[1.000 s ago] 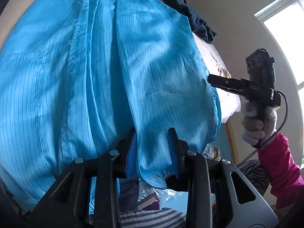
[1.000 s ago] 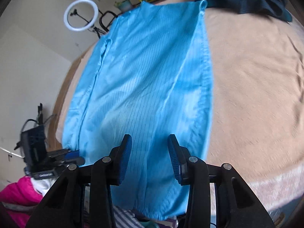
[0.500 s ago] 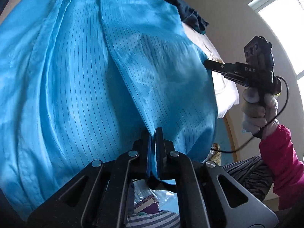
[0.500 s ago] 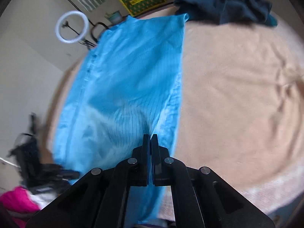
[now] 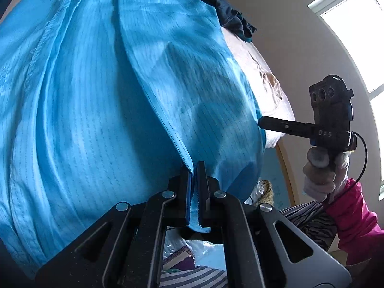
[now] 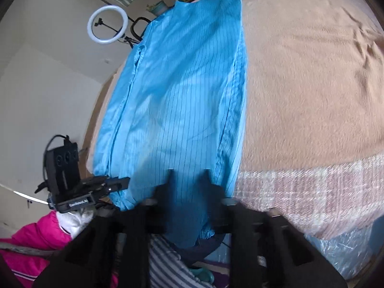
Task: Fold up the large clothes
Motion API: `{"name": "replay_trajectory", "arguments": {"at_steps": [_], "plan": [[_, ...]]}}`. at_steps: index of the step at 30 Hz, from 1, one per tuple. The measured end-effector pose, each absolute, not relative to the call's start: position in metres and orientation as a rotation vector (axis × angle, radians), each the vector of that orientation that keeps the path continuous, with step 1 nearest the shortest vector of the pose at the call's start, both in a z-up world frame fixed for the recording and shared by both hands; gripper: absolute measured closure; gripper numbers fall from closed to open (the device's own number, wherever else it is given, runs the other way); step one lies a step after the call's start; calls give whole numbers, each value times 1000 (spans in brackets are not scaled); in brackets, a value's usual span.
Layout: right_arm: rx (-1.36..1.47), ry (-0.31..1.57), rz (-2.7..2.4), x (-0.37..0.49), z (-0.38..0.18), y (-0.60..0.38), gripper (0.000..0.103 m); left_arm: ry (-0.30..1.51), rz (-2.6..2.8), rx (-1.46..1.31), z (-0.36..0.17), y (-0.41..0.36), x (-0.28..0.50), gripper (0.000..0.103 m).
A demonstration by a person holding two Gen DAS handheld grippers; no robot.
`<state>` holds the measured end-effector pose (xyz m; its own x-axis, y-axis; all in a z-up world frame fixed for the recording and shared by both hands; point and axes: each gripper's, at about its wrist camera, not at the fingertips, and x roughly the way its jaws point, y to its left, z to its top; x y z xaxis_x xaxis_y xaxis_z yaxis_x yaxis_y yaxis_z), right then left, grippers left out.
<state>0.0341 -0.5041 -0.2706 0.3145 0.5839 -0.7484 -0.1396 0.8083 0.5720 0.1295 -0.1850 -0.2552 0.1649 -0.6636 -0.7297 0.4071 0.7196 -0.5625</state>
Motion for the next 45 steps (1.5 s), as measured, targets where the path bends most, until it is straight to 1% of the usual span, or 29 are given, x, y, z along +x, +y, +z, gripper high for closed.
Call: {"name": "replay_trajectory", "arguments": {"at_steps": [2,4,8,10,11,12,13,14,15,16,18,19,20,22,26,29,30,32,33,34,38,42,45], "plan": [[376,1136,460,33,-265,-497,102,1167,-782,-250,-252,-188,126,101],[319,1108,416,30,-257,-498,102,1158,-772,-224,-253,-190,124,101],[350,1087,372,30,-253,-515,102,1152,-754,-243,-258,-184,120,101],[414,1094,415,28,-255,-520,101,1166,-752,-265,-259,-178,120,97],[455,1113,438,28,-258,-522,101,1172,-745,-279,-258,-174,121,93],[477,1125,451,26,-260,-521,99,1166,-739,-285,-256,-169,119,87],[496,1137,459,24,-262,-521,91,1153,-732,-287,-252,-166,119,85],[510,1147,462,17,-264,-521,80,1144,-728,-289,-249,-162,118,85],[512,1154,466,11,-264,-521,74,1140,-728,-292,-247,-161,119,85],[506,1162,472,5,-265,-519,72,1134,-730,-296,-243,-158,119,85],[467,1186,491,-9,-265,-511,72,1105,-738,-288,-234,-156,121,85],[453,1195,500,-14,-266,-509,70,1087,-745,-271,-230,-158,122,85],[438,1205,507,-18,-268,-504,63,1073,-755,-248,-225,-161,124,85],[381,1234,501,-23,-274,-493,55,1067,-778,-218,-223,-169,130,85],[313,1296,468,-16,-295,-477,54,1108,-799,-187,-235,-187,144,85],[347,1329,492,-9,-310,-472,54,1128,-797,-167,-247,-196,147,85],[357,1325,503,-7,-313,-470,55,1128,-795,-158,-249,-197,146,85],[336,1320,507,-7,-313,-465,94,1113,-794,-142,-249,-199,144,85],[314,1326,509,-10,-312,-463,95,1109,-795,-130,-249,-200,143,85],[296,1317,494,-14,-308,-462,99,1106,-796,-121,-249,-200,142,85],[223,1269,478,-31,-290,-457,100,1096,-792,-104,-250,-203,142,85],[176,1294,450,-35,-289,-453,99,1074,-758,-60,-243,-207,139,85],[213,1242,411,-36,-271,-473,92,1019,-759,-65,-227,-213,125,85]]}}
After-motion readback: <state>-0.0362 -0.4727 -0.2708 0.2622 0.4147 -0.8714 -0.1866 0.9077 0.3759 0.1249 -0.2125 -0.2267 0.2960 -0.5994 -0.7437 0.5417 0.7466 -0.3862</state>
